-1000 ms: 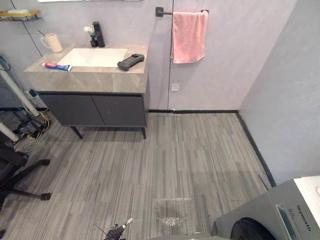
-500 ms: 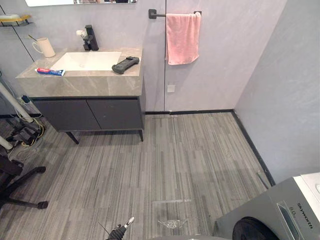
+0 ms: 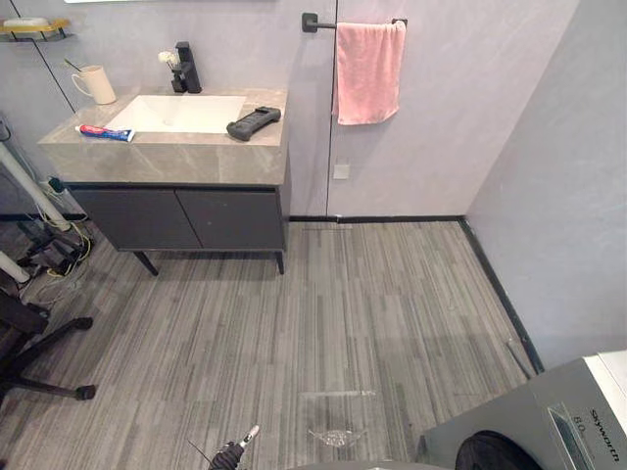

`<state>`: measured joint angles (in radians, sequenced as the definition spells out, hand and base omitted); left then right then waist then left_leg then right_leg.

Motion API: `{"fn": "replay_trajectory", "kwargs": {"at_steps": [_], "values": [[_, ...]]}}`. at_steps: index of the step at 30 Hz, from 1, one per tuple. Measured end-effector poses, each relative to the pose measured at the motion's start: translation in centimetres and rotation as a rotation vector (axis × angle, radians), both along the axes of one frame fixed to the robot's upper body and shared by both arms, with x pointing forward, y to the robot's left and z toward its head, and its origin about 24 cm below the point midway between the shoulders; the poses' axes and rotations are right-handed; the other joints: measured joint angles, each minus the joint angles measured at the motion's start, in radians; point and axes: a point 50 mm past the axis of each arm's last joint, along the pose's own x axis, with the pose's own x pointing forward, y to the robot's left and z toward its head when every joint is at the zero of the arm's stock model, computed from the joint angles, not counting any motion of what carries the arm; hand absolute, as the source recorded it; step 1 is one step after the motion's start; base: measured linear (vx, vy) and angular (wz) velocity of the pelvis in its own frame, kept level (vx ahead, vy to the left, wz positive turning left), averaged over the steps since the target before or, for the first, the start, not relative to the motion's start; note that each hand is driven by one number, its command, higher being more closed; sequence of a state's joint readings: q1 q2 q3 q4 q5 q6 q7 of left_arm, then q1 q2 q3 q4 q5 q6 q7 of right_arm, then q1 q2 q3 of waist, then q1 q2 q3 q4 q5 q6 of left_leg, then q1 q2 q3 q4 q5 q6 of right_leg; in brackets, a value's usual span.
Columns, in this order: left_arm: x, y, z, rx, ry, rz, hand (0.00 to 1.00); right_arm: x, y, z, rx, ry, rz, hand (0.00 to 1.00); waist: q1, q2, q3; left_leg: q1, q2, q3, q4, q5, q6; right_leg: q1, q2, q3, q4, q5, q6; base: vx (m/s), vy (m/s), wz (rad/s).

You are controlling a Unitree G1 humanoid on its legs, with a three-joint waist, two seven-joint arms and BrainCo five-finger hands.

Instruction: Pick up the laundry basket with both hands and put the clothes into the washing machine.

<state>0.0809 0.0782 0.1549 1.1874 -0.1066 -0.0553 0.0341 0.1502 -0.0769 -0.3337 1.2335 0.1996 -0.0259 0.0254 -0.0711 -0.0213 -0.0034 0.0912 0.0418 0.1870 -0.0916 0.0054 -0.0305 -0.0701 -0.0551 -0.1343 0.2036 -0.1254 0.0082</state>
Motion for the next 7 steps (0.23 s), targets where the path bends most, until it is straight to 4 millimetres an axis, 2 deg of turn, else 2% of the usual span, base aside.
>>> {"fn": "replay_trajectory", "kwargs": {"at_steps": [7], "values": [[0.01,0.07,0.02,-0.009,-0.005,0.004,0.00,0.07,0.06,0.00,0.002,-0.004,-0.006,0.00,0.000,-0.003,0.004,0.001,0.000,-0.001,0.000,0.000,0.000,0.001,0.000,0.000,-0.007,0.000,0.000,0.00,0.000,0.00]]}}
